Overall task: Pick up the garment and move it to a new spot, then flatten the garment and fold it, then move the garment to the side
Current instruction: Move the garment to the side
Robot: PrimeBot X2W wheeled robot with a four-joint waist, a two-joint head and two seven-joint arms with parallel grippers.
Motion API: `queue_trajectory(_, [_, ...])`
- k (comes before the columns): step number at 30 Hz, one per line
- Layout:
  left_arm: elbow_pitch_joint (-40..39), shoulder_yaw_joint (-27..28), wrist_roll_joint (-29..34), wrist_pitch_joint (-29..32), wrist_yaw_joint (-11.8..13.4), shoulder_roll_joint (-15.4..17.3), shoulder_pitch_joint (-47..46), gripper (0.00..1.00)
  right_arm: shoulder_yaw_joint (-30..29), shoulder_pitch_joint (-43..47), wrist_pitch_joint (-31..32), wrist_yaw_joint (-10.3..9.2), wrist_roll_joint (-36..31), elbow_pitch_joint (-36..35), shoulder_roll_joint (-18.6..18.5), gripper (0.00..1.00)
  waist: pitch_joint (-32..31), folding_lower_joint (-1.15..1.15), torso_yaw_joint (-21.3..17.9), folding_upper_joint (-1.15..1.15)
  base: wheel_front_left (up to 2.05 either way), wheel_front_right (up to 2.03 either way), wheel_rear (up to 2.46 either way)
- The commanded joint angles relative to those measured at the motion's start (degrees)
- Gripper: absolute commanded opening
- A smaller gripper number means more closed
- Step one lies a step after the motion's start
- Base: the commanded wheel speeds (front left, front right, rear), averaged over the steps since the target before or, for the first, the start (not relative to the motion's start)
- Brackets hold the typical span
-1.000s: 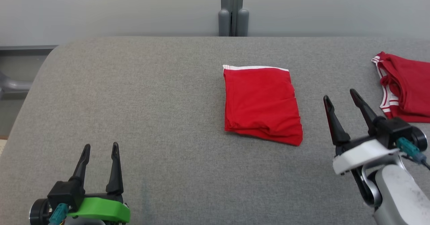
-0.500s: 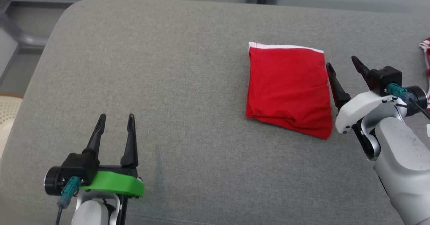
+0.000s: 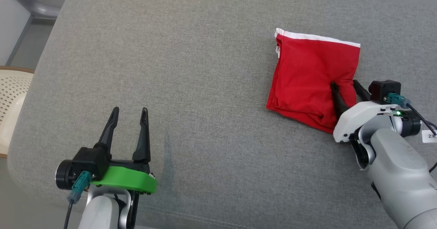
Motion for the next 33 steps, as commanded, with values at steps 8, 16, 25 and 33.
queue_trajectory(8, [0.1, 0.24, -0.06, -0.1, 0.25, 0.05, -0.75, 1.0, 6.4, -2.18, -0.64, -0.09, 1.78, -0.58, -2.67, 0.0, 0.2, 0.0, -3.56, 0.0, 0.0, 0.0, 0.0])
queue_trajectory(16, [-0.73, -0.63, 0.85, -0.05, -0.14, 0.1, -3.42, 1.0, 16.44, -9.69, 2.12, -0.06, 2.91, -7.35, -12.06, 0.0, 4.72, 0.0, -9.47, 0.0, 0.0, 0.0, 0.0])
queue_trajectory(25, [-2.48, 0.53, 3.66, -0.05, -0.7, 0.71, -6.25, 1.0, 21.4, -16.2, 5.56, -0.06, 8.73, -15.56, -26.02, 0.0, 11.53, 0.0, -16.65, 0.0, 0.0, 0.0, 0.0])
queue_trajectory(33, [-5.23, 0.92, 5.65, -0.05, -1.02, 2.51, -7.07, 1.0, 20.02, -20.77, 7.49, -0.05, 14.41, -18.19, -36.56, 0.0, 16.02, 0.0, -21.04, 0.0, 0.0, 0.0, 0.0])
